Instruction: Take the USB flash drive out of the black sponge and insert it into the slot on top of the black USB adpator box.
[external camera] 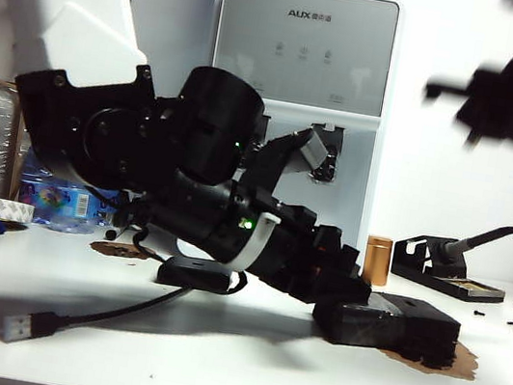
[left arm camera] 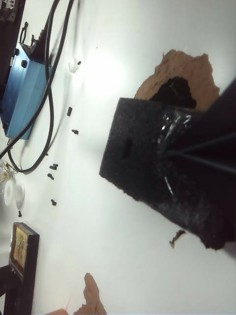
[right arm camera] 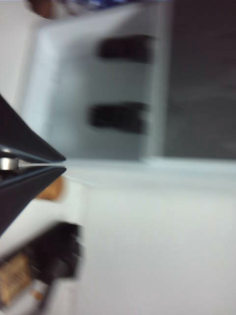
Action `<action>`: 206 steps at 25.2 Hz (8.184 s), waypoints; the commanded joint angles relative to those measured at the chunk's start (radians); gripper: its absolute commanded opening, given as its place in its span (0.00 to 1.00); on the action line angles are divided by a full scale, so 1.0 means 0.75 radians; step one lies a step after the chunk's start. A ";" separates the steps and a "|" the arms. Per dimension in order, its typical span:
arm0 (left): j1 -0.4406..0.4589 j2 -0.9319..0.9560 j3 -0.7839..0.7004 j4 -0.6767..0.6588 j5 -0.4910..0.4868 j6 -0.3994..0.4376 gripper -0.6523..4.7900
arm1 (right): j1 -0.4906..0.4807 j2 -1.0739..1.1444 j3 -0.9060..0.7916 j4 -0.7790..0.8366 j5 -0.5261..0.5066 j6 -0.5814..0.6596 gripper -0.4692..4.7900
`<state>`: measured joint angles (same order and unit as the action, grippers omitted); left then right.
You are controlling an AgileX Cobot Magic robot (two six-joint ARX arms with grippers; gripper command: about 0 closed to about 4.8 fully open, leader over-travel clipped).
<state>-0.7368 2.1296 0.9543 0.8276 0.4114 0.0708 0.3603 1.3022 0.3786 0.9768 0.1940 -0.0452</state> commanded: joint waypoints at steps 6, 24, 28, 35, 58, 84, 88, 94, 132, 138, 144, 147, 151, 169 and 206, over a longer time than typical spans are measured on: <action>-0.003 -0.006 -0.002 0.102 -0.107 0.000 0.11 | -0.094 -0.358 0.052 -0.303 -0.124 -0.042 0.08; 0.007 -0.618 -0.002 -0.222 -0.188 -0.079 0.11 | -0.275 -0.382 0.331 -0.535 -1.131 0.204 0.08; 0.031 -0.813 -0.002 -0.610 -0.335 -0.038 0.11 | -0.292 -0.363 0.462 -0.682 -1.336 0.232 0.08; 0.159 -1.013 -0.002 -1.002 -0.485 0.025 0.11 | -0.291 -0.256 0.593 -0.721 -1.587 0.299 0.08; 0.503 -1.975 -0.458 -1.684 -0.099 0.238 0.11 | 0.071 0.585 1.367 -1.047 -1.821 0.156 0.08; 0.504 -1.702 -0.562 -1.212 -0.321 0.139 0.11 | 0.081 1.058 1.530 -1.421 -1.628 -0.635 0.08; 0.504 -1.702 -0.562 -1.213 -0.304 0.141 0.11 | 0.080 1.088 1.586 -1.420 -1.644 -0.645 0.08; 0.504 -1.702 -0.562 -1.280 -0.210 0.227 0.11 | 0.091 1.171 1.601 -1.419 -1.640 -0.709 0.08; 0.504 -1.702 -0.562 -1.355 -0.186 0.279 0.11 | 0.094 1.426 1.629 -1.268 -1.522 -0.858 0.08; 0.504 -1.702 -0.562 -1.351 -0.186 0.279 0.11 | 0.094 1.433 1.630 -1.283 -1.568 -0.841 0.08; 0.504 -1.702 -0.562 -1.352 -0.185 0.268 0.11 | 0.095 1.432 1.678 -1.406 -1.590 -0.809 0.08; 0.504 -1.702 -0.562 -1.351 -0.185 0.253 0.11 | 0.093 1.431 1.689 -1.430 -1.570 -0.867 0.08; 0.504 -1.702 -0.562 -1.351 -0.185 0.244 0.11 | 0.093 1.432 1.689 -1.435 -1.491 -0.933 0.08; 0.504 -1.701 -0.562 -1.326 -0.185 0.243 0.11 | 0.104 1.419 1.734 -1.565 -1.521 -0.981 0.08; 0.504 -1.701 -0.562 -1.373 -0.093 0.234 0.11 | 0.098 1.449 1.764 -1.297 -1.294 -0.838 0.08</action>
<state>-0.3595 0.8532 0.5323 -0.1925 0.3328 0.2508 0.4389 2.3833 1.6775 -0.1013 -0.8818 -0.6613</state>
